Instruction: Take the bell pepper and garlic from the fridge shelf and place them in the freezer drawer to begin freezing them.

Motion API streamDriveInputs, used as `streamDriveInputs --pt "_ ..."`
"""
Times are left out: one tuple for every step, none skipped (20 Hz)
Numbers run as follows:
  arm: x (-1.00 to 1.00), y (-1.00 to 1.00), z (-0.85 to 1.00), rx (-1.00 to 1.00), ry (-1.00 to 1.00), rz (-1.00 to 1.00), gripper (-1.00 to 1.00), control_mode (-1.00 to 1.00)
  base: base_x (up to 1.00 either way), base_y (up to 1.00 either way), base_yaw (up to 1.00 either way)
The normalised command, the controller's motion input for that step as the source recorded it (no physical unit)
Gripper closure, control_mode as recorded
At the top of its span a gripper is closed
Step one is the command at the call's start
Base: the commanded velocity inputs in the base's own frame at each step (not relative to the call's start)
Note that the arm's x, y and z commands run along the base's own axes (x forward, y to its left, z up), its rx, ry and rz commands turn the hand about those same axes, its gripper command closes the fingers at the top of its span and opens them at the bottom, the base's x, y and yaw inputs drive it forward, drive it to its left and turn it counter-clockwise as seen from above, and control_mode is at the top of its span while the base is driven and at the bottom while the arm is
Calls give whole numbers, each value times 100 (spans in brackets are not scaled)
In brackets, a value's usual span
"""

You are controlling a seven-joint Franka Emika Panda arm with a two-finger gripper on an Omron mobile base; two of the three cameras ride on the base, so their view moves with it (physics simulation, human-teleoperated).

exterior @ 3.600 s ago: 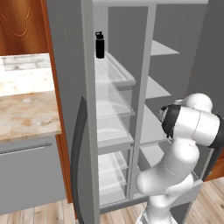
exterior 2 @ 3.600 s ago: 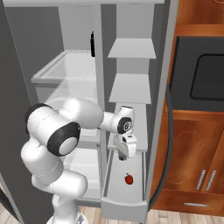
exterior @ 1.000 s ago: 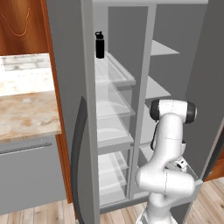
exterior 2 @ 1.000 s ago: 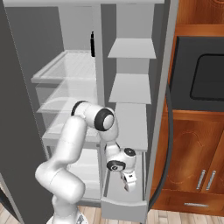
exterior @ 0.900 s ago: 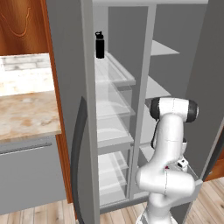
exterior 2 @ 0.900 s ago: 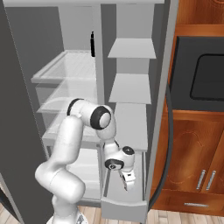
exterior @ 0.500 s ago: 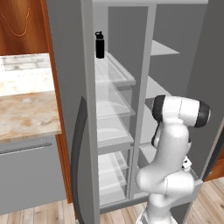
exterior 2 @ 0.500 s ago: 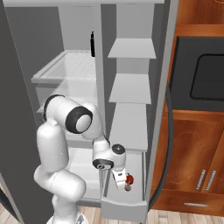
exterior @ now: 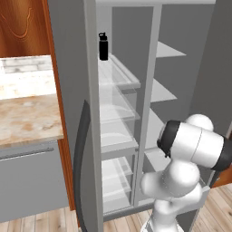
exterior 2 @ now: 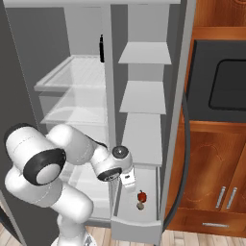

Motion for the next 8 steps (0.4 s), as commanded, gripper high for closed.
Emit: streamDriveInputs --pt "0 0 0 0 0 0 -100 -100 0 0 0" --pt "2 0 0 -2 5 0 -100 -100 0 0 0" --pt "0 0 0 0 0 0 -100 -100 0 0 0" --pt "0 0 0 0 0 0 -100 -100 0 0 0" --pt "0 0 0 0 0 0 -100 -100 0 0 0" --pt "0 0 0 0 0 0 -100 -100 0 0 0" --pt "0 0 0 0 0 0 -100 -100 0 0 0" --pt "0 0 0 0 0 0 -100 -100 0 0 0"
